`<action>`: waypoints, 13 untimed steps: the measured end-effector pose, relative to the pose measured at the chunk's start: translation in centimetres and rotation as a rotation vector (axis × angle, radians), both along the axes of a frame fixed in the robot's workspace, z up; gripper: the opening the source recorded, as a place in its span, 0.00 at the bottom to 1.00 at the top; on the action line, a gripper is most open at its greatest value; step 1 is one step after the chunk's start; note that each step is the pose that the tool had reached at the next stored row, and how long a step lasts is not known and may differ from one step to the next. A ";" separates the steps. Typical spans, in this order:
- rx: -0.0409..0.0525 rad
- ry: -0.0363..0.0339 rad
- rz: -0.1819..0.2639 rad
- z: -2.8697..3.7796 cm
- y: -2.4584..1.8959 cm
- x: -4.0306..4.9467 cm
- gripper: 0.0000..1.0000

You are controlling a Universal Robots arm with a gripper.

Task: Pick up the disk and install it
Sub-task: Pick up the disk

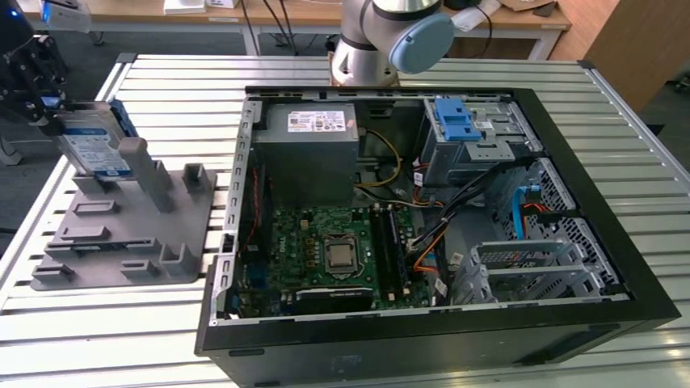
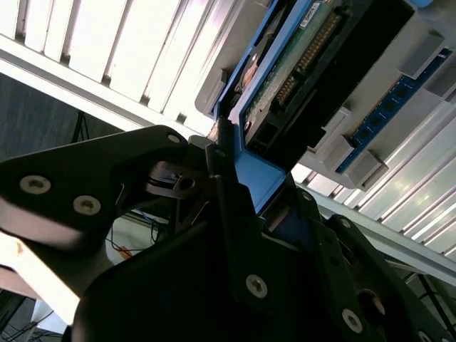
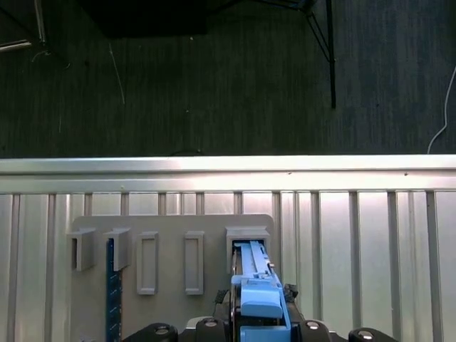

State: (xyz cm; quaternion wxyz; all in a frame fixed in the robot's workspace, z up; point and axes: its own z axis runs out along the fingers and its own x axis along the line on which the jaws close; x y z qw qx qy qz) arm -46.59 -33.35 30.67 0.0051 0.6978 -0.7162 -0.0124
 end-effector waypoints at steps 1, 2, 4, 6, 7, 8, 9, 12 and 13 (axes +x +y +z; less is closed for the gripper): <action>0.0001 -0.0002 0.000 0.04 0.00 0.00 0.37; 0.0001 -0.0002 0.000 0.08 0.00 0.00 0.37; 0.0000 0.0000 0.000 0.19 0.00 0.00 0.37; 0.0001 -0.0003 0.000 0.27 0.00 0.00 0.37; 0.0001 -0.0003 0.000 0.30 0.00 0.00 0.37; 0.0001 -0.0002 0.000 0.34 0.00 0.00 0.37; 0.0001 -0.0001 0.000 0.37 0.00 0.00 0.37; 0.0001 -0.0001 0.000 0.47 0.00 0.00 0.37; 0.0001 -0.0002 0.000 0.50 0.00 0.00 0.37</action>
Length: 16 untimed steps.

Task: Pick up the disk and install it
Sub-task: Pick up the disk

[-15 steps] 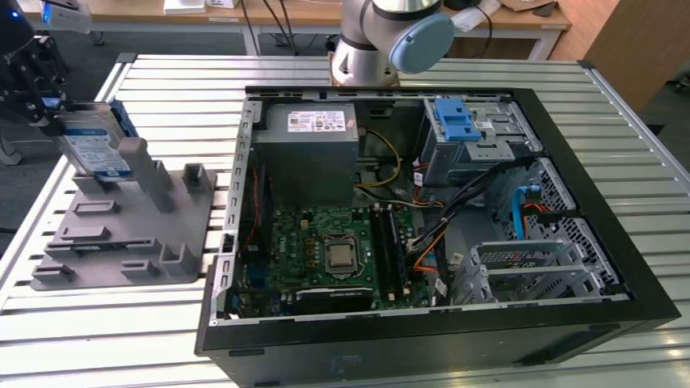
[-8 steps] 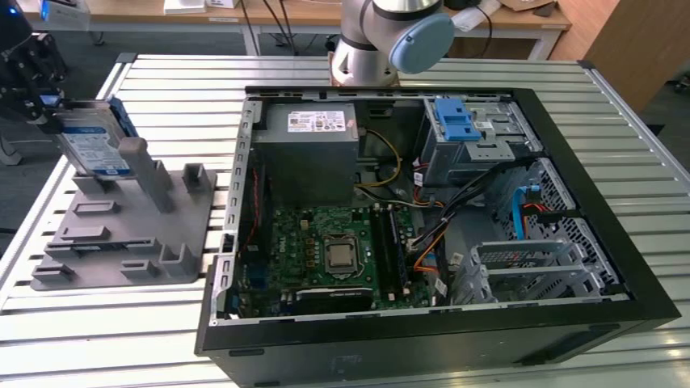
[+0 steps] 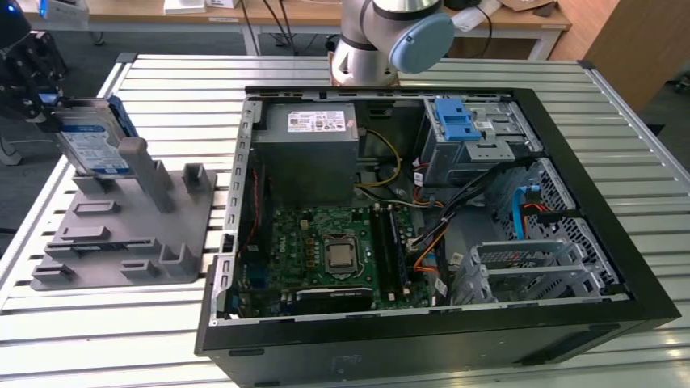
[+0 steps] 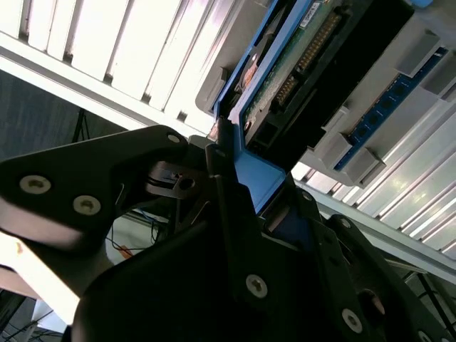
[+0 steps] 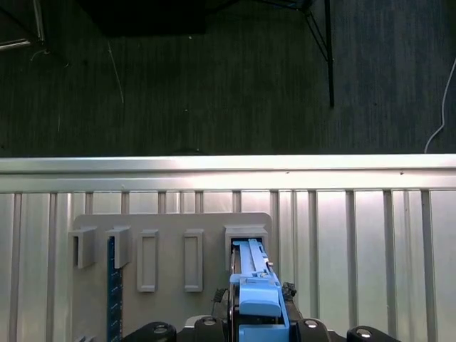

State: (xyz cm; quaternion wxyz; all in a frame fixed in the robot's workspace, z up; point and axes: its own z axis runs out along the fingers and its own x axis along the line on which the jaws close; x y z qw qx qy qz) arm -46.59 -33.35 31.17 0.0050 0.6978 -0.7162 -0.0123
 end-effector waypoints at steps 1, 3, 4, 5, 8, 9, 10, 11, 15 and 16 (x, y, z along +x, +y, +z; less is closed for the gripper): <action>0.0000 0.0000 0.000 0.03 0.00 0.00 0.37; 0.0000 0.0000 0.000 0.08 0.00 0.00 0.37; 0.0000 0.0000 0.000 0.10 0.00 0.00 0.37; 0.0000 0.0001 0.000 0.12 0.00 0.00 0.37; 0.0000 0.0002 0.000 0.18 0.00 0.00 0.37; 0.0000 0.0001 0.000 0.26 0.00 0.00 0.37; 0.0000 0.0001 0.000 0.27 0.00 0.00 0.37; 0.0000 0.0001 0.000 0.31 0.00 0.00 0.37; 0.0000 0.0002 0.000 0.40 0.00 0.00 0.37; 0.0000 0.0002 0.000 0.43 0.00 0.00 0.37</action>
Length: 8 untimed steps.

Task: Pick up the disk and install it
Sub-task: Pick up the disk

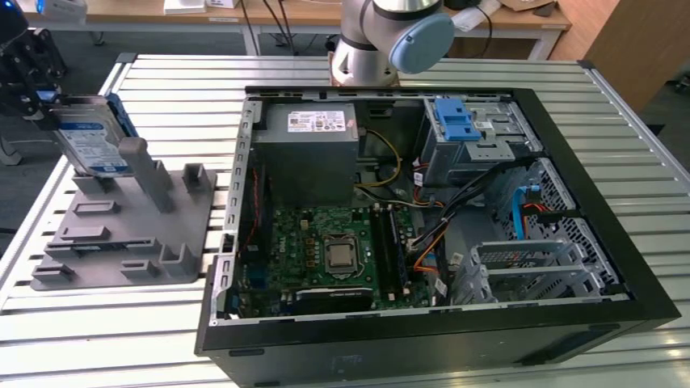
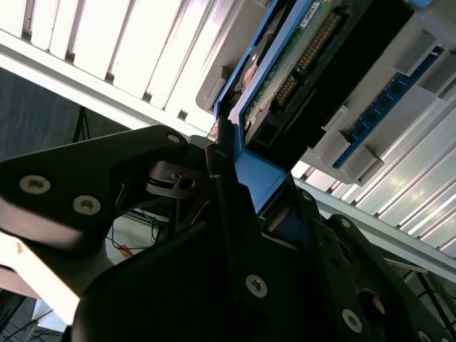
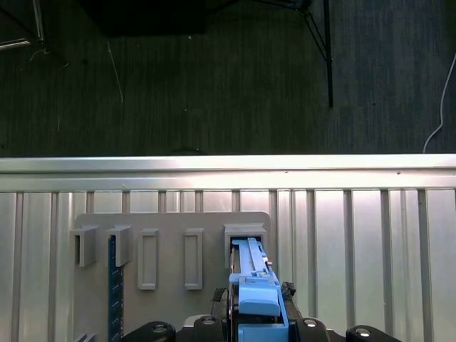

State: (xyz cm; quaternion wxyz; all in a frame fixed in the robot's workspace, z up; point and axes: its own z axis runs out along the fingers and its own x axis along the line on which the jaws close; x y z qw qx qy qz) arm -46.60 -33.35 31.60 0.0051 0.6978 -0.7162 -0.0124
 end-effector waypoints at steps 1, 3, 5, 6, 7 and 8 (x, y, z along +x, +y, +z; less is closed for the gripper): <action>0.0000 0.0000 0.000 0.02 0.00 0.00 0.37; 0.0001 -0.0001 0.000 0.05 0.00 0.00 0.37; 0.0000 0.0000 0.000 0.09 0.00 0.00 0.37; 0.0000 0.0000 0.000 0.12 0.00 0.00 0.37; 0.0000 0.0000 0.000 0.15 0.00 0.00 0.37; 0.0000 0.0000 0.000 0.18 0.00 0.00 0.37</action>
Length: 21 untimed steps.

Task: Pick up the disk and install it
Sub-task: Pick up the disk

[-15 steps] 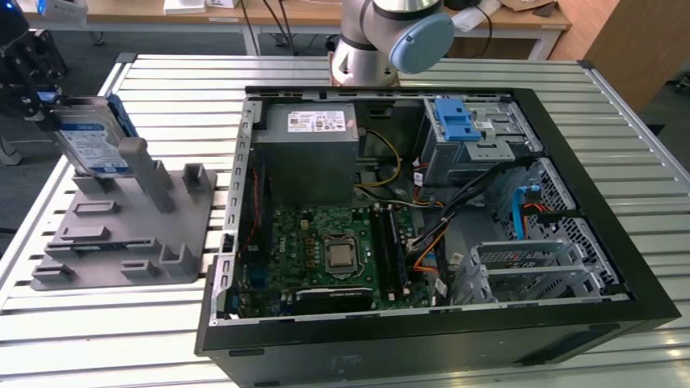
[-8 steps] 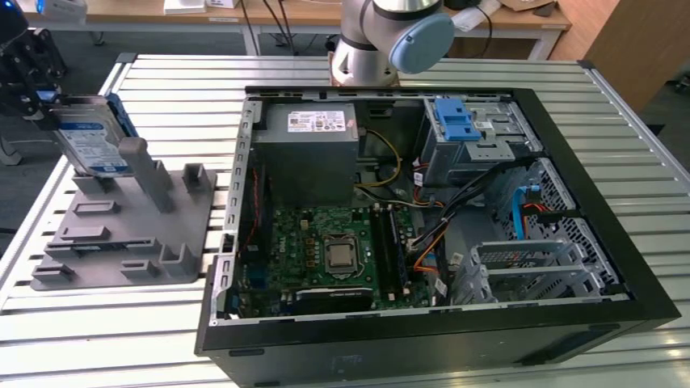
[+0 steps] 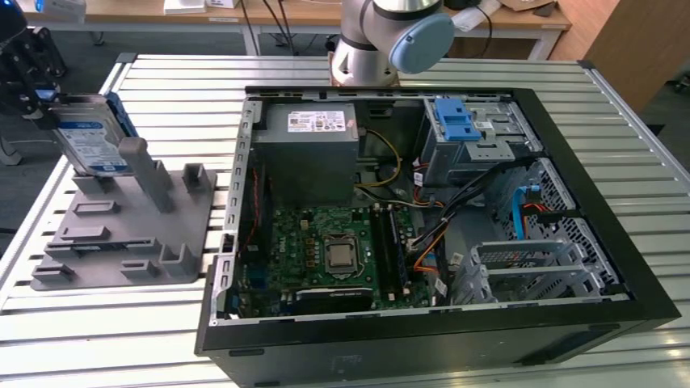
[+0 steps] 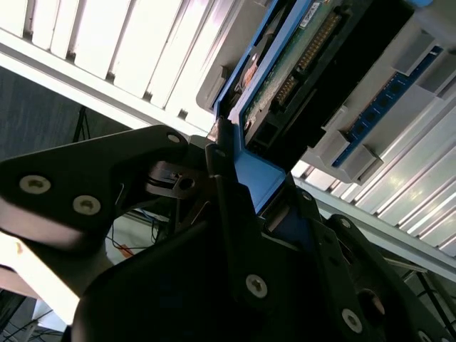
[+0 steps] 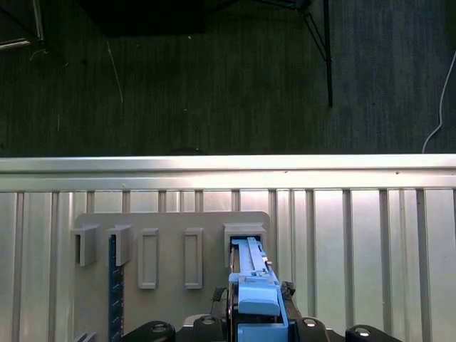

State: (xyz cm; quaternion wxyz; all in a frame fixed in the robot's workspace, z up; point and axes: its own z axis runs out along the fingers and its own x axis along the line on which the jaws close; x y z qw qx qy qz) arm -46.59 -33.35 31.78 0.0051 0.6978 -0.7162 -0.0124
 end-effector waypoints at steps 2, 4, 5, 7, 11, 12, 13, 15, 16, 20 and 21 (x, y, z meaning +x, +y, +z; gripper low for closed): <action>0.0000 0.0000 0.000 0.09 0.00 0.00 0.37; 0.0001 -0.0001 0.000 0.17 0.00 0.00 0.37; 0.0000 0.0000 0.000 0.23 0.00 0.00 0.37; 0.0000 0.0000 0.000 0.36 0.00 0.00 0.37; 0.0001 -0.0002 0.000 0.66 0.00 0.00 0.37; 0.0001 -0.0001 0.000 0.74 0.00 0.00 0.37; 0.0000 -0.0001 0.000 0.82 0.00 0.00 0.37; 0.0000 0.0000 0.000 0.97 0.00 0.00 0.37; 0.0001 -0.0001 0.000 1.03 0.00 0.00 0.37; 0.0000 -0.0001 0.000 1.23 0.00 0.00 0.37; 0.0001 -0.0001 0.000 1.27 0.00 0.00 0.37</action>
